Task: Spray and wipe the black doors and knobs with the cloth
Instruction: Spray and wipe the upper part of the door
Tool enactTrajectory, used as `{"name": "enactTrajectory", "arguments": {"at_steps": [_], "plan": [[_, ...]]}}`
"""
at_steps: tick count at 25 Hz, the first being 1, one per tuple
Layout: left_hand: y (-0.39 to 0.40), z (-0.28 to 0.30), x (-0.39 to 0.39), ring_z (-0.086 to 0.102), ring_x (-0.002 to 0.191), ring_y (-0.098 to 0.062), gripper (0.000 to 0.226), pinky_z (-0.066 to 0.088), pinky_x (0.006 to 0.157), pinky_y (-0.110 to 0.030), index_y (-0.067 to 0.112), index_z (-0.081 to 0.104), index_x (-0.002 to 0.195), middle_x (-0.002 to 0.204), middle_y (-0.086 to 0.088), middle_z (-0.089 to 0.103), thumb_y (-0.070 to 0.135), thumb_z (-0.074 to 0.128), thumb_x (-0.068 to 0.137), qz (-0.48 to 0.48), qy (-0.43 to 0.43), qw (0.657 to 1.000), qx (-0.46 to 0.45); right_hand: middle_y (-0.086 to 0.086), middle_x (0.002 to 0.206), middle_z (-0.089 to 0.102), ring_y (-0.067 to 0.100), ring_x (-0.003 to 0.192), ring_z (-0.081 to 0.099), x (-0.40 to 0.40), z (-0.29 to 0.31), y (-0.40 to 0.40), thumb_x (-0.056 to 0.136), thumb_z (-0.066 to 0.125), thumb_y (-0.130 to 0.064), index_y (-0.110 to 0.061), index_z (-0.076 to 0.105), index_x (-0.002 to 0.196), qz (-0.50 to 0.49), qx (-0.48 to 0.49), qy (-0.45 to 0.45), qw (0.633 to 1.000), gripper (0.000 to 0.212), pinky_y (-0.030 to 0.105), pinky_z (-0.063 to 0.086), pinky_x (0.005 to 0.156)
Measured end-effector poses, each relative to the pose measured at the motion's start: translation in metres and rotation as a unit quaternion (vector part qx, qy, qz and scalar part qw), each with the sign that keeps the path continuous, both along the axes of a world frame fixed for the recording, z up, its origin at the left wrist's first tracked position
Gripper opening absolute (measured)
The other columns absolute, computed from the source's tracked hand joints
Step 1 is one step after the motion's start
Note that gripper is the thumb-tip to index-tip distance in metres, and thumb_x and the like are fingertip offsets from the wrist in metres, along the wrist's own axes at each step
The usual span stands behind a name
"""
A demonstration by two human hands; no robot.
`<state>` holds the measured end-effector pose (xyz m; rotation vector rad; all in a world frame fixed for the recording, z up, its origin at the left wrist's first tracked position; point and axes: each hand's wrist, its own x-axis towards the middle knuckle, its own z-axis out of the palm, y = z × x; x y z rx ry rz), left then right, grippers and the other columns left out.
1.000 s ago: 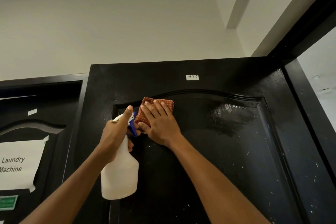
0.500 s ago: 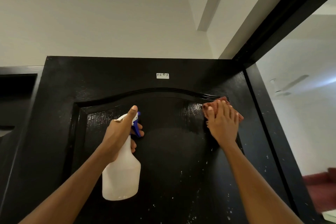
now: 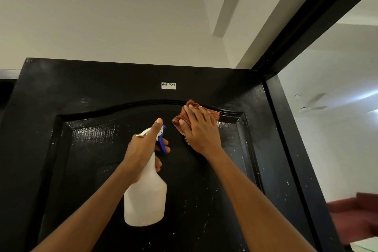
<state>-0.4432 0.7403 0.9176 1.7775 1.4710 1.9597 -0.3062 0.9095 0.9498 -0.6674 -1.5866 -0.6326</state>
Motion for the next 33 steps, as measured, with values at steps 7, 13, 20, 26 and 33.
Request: {"name": "enactTrajectory", "arguments": {"at_steps": [7,13,20,26,33], "plan": [[0.028,0.007,0.048,0.059,0.045,-0.020,0.070,0.052,0.045,-0.028,0.004,0.070,0.098,0.084,-0.012,0.076,0.069,0.044,0.090,-0.015,0.005,1.000,0.010,0.004,0.171,0.022,0.031,0.158,0.013,0.122,-0.058,0.076,0.105,0.010,-0.063,-0.025,0.021,0.165,-0.039,-0.081,0.137,0.987,0.071,0.054,0.006,0.129],[0.062,0.024,0.097,0.059,0.045,-0.020,0.072,0.052,0.045,-0.027,0.005,0.071,0.097,0.082,-0.010,0.076,0.071,0.043,0.091,-0.031,0.014,0.999,0.012,0.007,0.174,-0.009,0.033,0.159,-0.011,0.147,0.008,0.100,0.101,0.004,-0.069,-0.024,-0.007,0.166,-0.038,-0.131,0.158,0.978,0.080,0.053,-0.012,0.126],[0.098,0.018,0.139,0.058,0.043,-0.019,0.071,0.050,0.042,-0.027,0.004,0.069,0.101,0.085,-0.012,0.076,0.069,0.042,0.093,-0.034,0.004,0.999,0.008,0.006,0.173,-0.011,0.025,0.159,-0.012,0.166,0.031,0.110,0.107,0.015,-0.062,-0.019,-0.008,0.165,-0.006,-0.099,0.093,0.991,0.076,0.041,-0.013,0.126],[0.095,-0.029,0.156,0.056,0.040,-0.018,0.067,0.050,0.040,-0.024,0.004,0.068,0.099,0.083,-0.012,0.076,0.063,0.038,0.096,-0.054,-0.034,0.998,-0.007,0.004,0.173,-0.011,0.023,0.159,-0.014,0.159,-0.139,0.101,0.106,0.016,-0.058,-0.021,-0.005,0.165,0.004,-0.098,0.073,0.992,0.073,0.042,-0.011,0.127],[0.089,-0.038,0.168,0.055,0.040,-0.020,0.067,0.050,0.040,-0.027,0.003,0.067,0.104,0.089,-0.018,0.075,0.063,0.039,0.096,-0.034,-0.025,0.999,-0.012,0.010,0.173,-0.011,0.030,0.159,-0.012,0.151,-0.073,0.100,0.107,0.018,-0.056,-0.019,-0.007,0.165,0.001,-0.130,0.096,0.987,0.073,0.048,-0.010,0.126]]}}
